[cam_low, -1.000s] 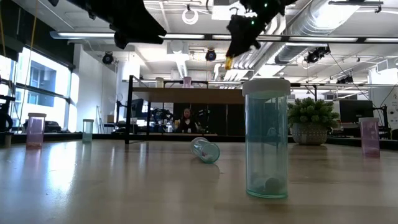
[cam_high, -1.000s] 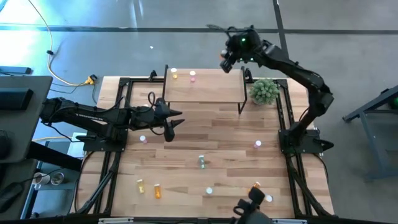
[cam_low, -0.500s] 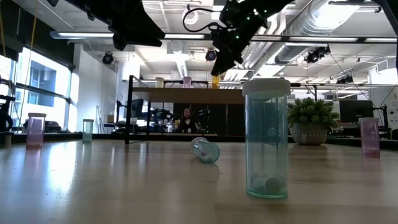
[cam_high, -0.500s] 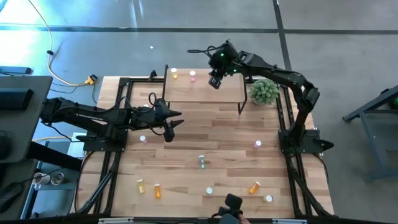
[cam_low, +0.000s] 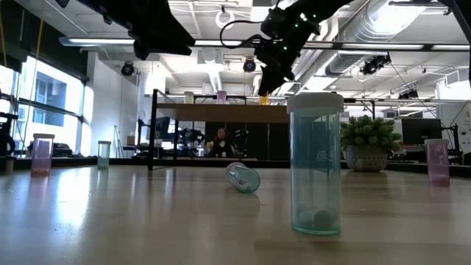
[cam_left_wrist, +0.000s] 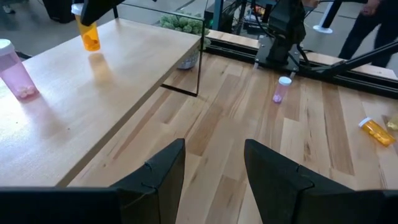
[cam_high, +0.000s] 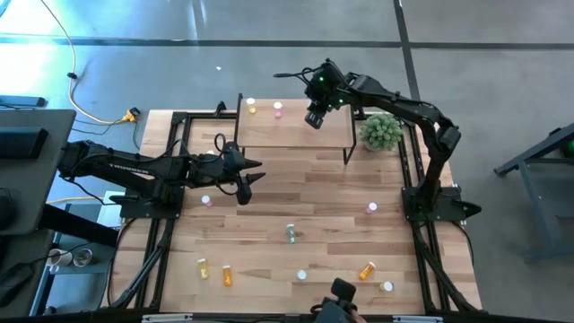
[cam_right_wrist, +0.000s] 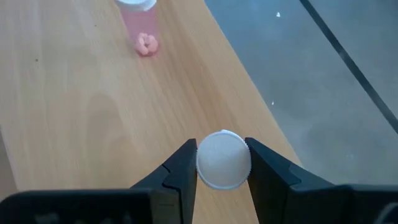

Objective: Pick and place medicine bottles onto shelf by color
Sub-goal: Put the top orange pill bottle on the shelf

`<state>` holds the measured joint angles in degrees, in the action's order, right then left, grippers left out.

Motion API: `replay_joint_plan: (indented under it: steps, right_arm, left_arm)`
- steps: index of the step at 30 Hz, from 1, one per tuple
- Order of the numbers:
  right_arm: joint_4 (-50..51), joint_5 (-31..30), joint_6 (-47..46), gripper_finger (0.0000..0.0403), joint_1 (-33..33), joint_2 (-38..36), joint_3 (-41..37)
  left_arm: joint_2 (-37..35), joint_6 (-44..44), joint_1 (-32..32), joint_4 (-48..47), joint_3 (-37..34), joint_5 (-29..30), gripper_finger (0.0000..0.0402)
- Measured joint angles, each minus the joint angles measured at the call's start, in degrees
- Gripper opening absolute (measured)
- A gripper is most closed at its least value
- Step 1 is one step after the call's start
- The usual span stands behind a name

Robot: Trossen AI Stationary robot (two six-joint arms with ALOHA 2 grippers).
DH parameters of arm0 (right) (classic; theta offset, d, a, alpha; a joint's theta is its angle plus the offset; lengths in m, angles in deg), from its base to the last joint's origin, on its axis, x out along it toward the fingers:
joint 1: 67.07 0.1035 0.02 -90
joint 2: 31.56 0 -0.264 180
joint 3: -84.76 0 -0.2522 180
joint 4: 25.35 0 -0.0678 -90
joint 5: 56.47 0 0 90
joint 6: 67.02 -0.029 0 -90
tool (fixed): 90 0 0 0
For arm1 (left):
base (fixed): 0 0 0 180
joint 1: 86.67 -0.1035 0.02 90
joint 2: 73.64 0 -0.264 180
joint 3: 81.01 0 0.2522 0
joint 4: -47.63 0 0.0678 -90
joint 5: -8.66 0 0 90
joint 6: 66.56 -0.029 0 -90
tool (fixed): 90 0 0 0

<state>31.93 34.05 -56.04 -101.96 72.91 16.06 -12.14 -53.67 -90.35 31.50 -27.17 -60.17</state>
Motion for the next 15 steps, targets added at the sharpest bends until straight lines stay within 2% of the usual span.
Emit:
replay_joint_plan:
  steps: [5,15]
  right_arm:
    - [0.0,3.7,-0.7,0.0103,-0.1,0.2,0.0]
    - [0.0,4.1,-2.0,0.0103,-0.4,0.9,0.0]
  left_arm:
    - [0.0,0.0,0.0,0.0,0.0,0.0,0.0157]
    - [0.0,0.0,0.0,-0.7,0.0,0.0,0.0157]
